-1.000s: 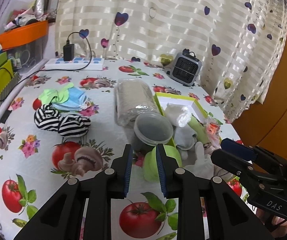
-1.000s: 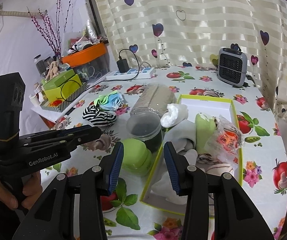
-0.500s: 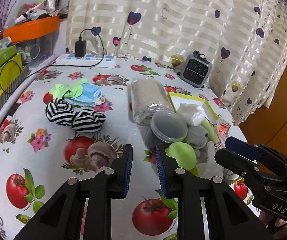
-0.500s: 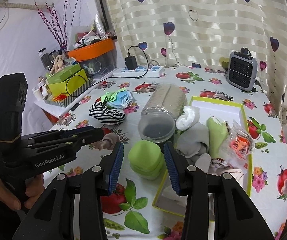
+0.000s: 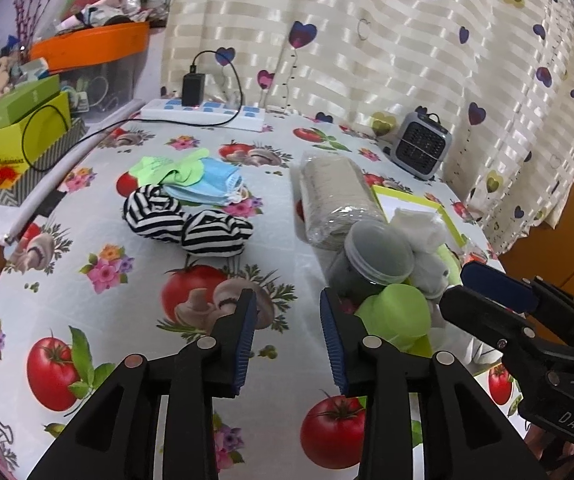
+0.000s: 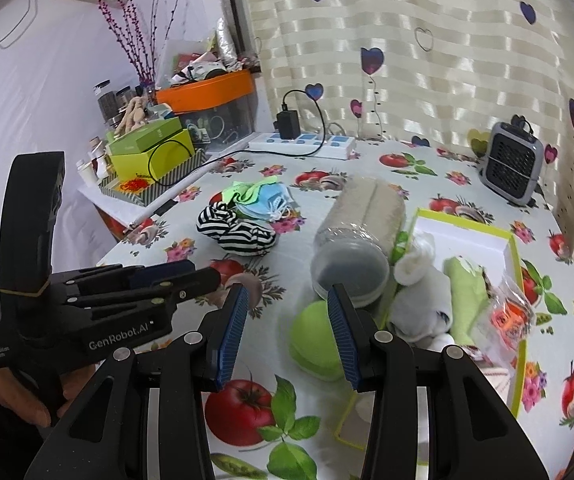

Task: Organize soft objects
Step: 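Move both grippers away from the box toward the black-and-white striped socks, then grasp one striped sock with the right gripper while the left gripper grasps the other, then carry the striped socks with both grippers toward the lime-rimmed box, then lower the striped socks into the box and open both grippers, then move both grippers to the green cloth and blue face mask on the table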

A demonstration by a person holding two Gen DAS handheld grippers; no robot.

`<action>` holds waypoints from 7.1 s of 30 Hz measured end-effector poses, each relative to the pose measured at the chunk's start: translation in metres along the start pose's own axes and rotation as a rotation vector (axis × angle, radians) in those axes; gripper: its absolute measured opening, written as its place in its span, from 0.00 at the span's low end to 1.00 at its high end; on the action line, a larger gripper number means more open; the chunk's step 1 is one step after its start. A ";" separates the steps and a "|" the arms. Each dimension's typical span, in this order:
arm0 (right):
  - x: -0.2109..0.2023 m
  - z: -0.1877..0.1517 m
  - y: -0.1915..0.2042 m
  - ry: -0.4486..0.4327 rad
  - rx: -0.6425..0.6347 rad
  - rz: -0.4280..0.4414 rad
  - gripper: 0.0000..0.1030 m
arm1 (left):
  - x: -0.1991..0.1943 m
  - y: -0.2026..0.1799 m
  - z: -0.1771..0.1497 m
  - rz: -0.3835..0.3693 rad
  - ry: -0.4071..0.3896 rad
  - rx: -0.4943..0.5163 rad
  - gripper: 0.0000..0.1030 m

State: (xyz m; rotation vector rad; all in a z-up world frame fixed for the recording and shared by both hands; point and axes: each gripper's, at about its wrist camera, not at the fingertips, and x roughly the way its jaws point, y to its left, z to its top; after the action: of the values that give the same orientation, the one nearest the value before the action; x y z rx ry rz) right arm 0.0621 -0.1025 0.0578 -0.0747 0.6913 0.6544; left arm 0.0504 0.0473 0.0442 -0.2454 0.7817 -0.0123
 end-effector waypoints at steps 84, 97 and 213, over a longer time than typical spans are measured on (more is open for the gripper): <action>0.143 0.063 0.035 0.245 -0.098 0.021 0.13 | 0.118 0.144 0.063 0.076 0.092 -0.275 0.13; 0.096 0.058 0.021 0.145 -0.055 0.031 0.13 | 0.069 0.113 0.060 0.066 -0.009 -0.200 0.08; -0.012 0.024 -0.017 -0.029 -0.008 -0.017 0.45 | -0.001 -0.014 0.026 -0.109 -0.037 0.094 0.30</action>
State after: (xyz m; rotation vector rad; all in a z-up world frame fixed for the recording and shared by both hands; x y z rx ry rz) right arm 0.0789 -0.1159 0.0812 -0.0787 0.6594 0.6410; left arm 0.0683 0.0392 0.0659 -0.1980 0.7286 -0.1472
